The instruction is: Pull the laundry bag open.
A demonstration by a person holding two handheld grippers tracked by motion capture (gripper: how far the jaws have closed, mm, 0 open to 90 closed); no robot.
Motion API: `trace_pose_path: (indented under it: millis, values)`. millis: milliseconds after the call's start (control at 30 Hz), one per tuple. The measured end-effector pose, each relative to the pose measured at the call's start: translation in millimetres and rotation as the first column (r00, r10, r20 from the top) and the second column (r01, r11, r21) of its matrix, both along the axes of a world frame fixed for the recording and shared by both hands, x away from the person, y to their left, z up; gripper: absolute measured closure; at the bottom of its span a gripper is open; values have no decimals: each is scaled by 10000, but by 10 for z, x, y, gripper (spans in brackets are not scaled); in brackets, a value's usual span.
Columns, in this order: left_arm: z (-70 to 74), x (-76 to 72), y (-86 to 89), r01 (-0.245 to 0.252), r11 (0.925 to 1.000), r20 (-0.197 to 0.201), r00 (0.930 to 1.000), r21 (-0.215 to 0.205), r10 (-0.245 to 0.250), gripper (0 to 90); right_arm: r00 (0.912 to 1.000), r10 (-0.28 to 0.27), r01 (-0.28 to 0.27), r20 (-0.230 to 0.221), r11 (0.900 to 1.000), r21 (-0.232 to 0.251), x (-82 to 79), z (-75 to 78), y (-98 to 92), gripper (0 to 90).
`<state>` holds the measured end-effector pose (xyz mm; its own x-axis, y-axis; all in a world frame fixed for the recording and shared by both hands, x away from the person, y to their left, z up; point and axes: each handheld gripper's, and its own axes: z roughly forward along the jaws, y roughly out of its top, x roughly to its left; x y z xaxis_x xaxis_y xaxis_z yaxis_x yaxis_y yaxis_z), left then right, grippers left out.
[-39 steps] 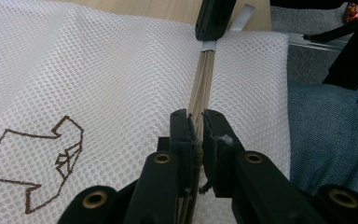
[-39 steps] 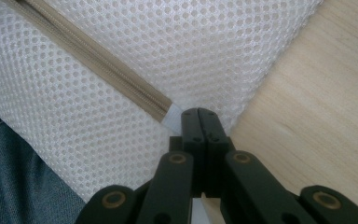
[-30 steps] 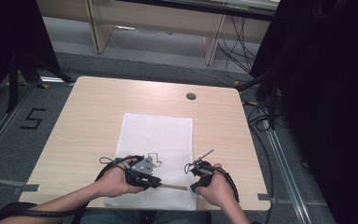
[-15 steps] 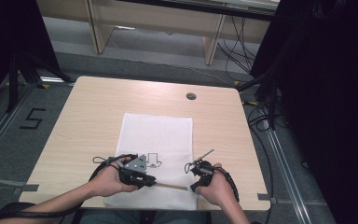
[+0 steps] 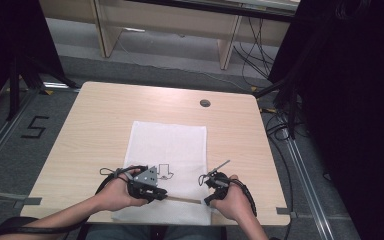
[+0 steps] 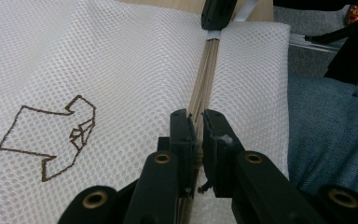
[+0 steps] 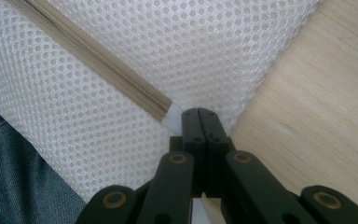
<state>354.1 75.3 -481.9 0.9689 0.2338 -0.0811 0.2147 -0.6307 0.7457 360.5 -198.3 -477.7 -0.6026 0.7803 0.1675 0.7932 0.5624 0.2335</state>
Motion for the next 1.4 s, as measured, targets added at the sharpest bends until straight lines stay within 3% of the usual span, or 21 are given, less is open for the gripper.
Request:
trace_pose_path:
  millis: [233, 333, 433, 533, 633, 700, 800, 867, 1400]
  values:
    - [14, 8, 7, 6, 10000, -98, 10000, 8, -6, 825, 10000, 44, -44, 70, 10000, 33, -3, -3, -4, 900]
    - [15, 2, 25, -68, 9998, -269, 9996, -176, 63, 826, 9996, -187, 189, -190, 9997, 124, -8, 7, 2, 900]
    - [21, -9, 39, -16, 10000, -76, 10000, -72, 16, 826, 9997, -176, 178, -177, 9997, 146, -10, 6, 2, 900]
    - [3, -3, 51, -77, 9999, -184, 9998, -147, 75, 825, 9997, -155, 157, -168, 9998, 133, -8, 6, 1, 900]
    - [1, -5, 50, -45, 10000, -81, 10000, -29, 45, 826, 10000, 42, -42, 13, 9999, 109, 5, -5, -14, 900]
    - [-9, -5, 52, -41, 10000, -121, 9999, -21, 40, 826, 9998, -95, 98, -176, 9998, 163, -3, 6, -13, 900]
    - [-22, 1, 83, -31, 9994, 62, 10000, 330, 29, 825, 10000, 39, -39, 52, 9998, 177, 3, -8, -20, 900]
    - [-24, 8, 114, -109, 9999, -276, 9996, 8, 109, 825, 10000, 42, -43, 24, 9998, 171, 5, -7, -22, 900]
    - [-13, -4, 160, -88, 10000, -166, 9998, 44, 88, 826, 10000, -2, 0, 63, 9996, 297, 1, -13, -24, 900]
